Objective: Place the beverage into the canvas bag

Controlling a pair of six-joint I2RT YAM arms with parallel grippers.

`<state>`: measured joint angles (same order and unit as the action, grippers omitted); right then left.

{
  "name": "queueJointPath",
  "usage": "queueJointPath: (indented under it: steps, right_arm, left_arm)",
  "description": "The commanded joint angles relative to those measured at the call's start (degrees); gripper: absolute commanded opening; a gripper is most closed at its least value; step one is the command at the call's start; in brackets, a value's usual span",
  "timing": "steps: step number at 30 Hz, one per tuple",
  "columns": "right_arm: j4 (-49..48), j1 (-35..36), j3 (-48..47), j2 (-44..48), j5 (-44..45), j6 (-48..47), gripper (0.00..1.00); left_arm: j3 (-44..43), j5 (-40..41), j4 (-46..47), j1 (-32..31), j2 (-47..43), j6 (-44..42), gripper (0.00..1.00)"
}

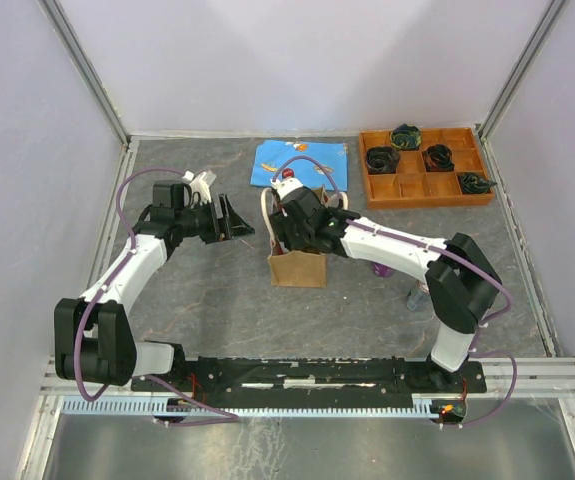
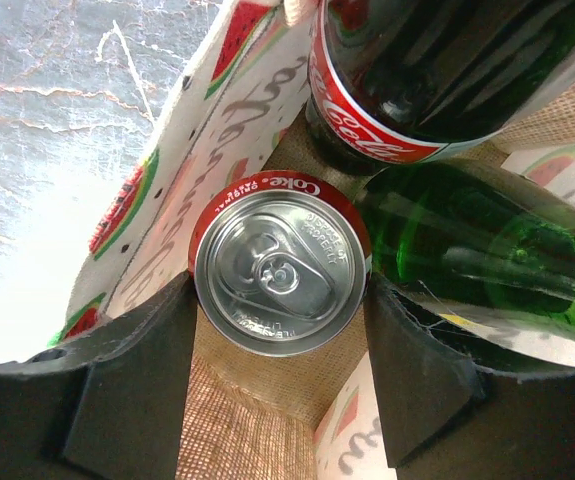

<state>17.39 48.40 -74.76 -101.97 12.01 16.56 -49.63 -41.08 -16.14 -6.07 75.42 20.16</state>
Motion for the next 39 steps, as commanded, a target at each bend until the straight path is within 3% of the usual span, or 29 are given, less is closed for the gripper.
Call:
queueJointPath:
  steps: [1, 12, 22, 35, 39]
  right_arm:
    - [0.5, -0.2, -1.4, 3.9, 2.1, -1.1, 0.68]
    - [-0.4, -0.2, -2.2, 3.0, 1.9, -0.6, 0.78]
    - [-0.4, -0.1, -3.6, 5.2, 3.7, -1.0, 0.79]
    - [3.3, -0.8, -10.5, 11.4, 14.3, -1.3, 0.81]
    - [9.0, -5.0, -13.3, 16.5, 18.6, 1.8, 0.82]
  left_arm:
    - [0.1, -1.8, 1.8, 0.4, -0.1, 1.5, 0.79]
    - [0.4, -1.8, 1.9, 0.4, -0.2, 1.2, 0.79]
    - [0.7, -1.9, 2.1, 0.4, 0.0, 0.9, 0.79]
    - [0.6, -2.0, 2.4, 0.4, 0.0, 0.5, 0.79]
    - [0.4, -2.1, 1.9, 0.4, -0.4, -0.8, 0.79]
